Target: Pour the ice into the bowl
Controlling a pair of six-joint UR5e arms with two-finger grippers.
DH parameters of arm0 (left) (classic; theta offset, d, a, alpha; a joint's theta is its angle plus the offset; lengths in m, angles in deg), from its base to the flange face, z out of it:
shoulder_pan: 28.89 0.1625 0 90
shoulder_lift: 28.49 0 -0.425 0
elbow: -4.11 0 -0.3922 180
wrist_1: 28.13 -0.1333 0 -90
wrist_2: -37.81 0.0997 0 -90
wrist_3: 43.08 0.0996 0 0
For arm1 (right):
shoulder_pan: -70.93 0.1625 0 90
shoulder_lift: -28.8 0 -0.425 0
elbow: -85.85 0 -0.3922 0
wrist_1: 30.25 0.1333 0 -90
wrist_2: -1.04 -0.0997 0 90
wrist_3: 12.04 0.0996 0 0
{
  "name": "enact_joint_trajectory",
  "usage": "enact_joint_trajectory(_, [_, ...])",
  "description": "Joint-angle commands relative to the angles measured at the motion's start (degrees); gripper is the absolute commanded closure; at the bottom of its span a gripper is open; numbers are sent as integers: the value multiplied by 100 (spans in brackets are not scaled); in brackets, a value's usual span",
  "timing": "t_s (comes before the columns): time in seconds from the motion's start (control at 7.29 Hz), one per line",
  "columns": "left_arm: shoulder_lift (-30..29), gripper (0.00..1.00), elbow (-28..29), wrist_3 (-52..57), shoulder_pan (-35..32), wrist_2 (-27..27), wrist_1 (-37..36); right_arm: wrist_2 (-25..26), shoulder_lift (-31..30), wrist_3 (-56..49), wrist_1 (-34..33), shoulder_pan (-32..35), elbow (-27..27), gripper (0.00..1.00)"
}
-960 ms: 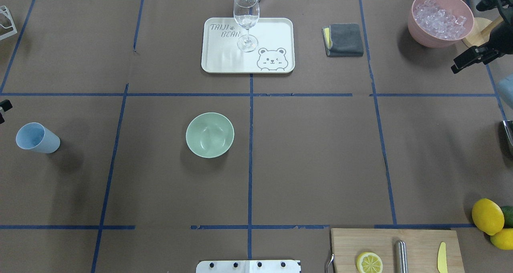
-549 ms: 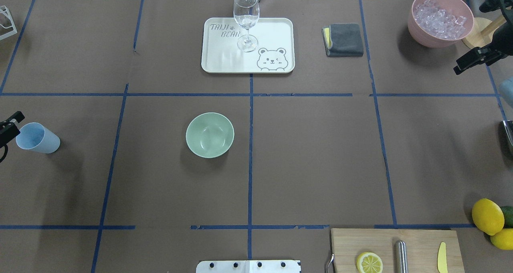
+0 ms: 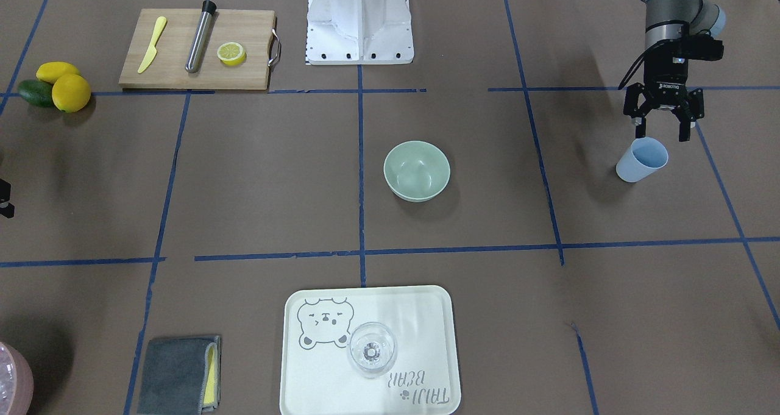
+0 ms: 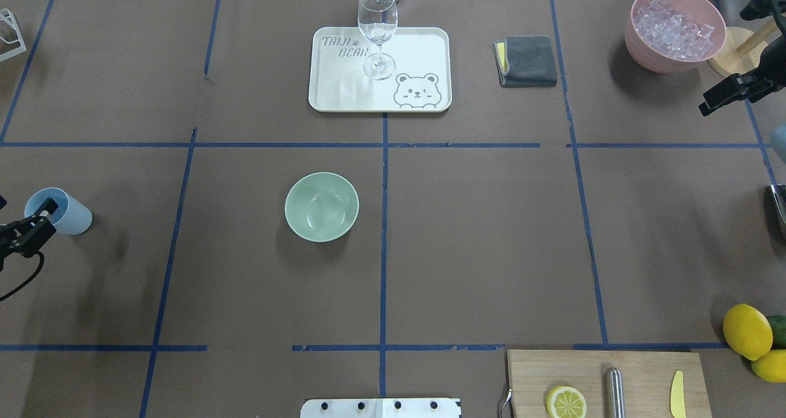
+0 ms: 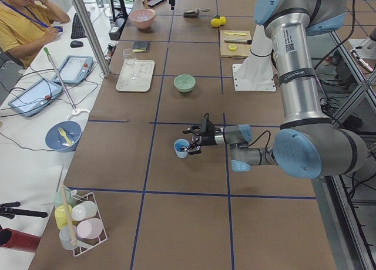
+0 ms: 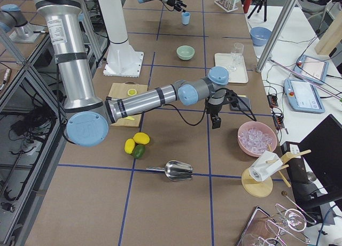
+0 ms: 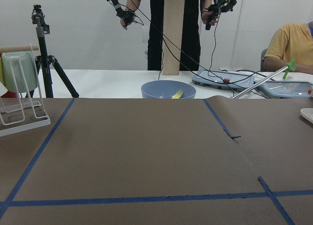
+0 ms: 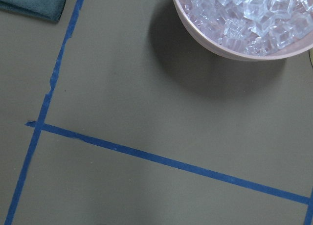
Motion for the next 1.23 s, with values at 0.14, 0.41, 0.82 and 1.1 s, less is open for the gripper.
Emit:
enact_joint_trajectory(0.14, [-326,0,604,-11,349,506,6,0,-10,14,0,1,3,0])
enact_joint_trajectory(0.41, [-370,0,702,-20,393,516,6,0,-10,14,-9,1,3,0])
enact_joint_trajectory(0.82, [-863,1,1264,6,411,666,6,0,-19,14,-9,27,3,0])
enact_joint_trajectory(1.1, [-863,1,1300,33,411,666,41,0,-19,14,-9,27,3,0])
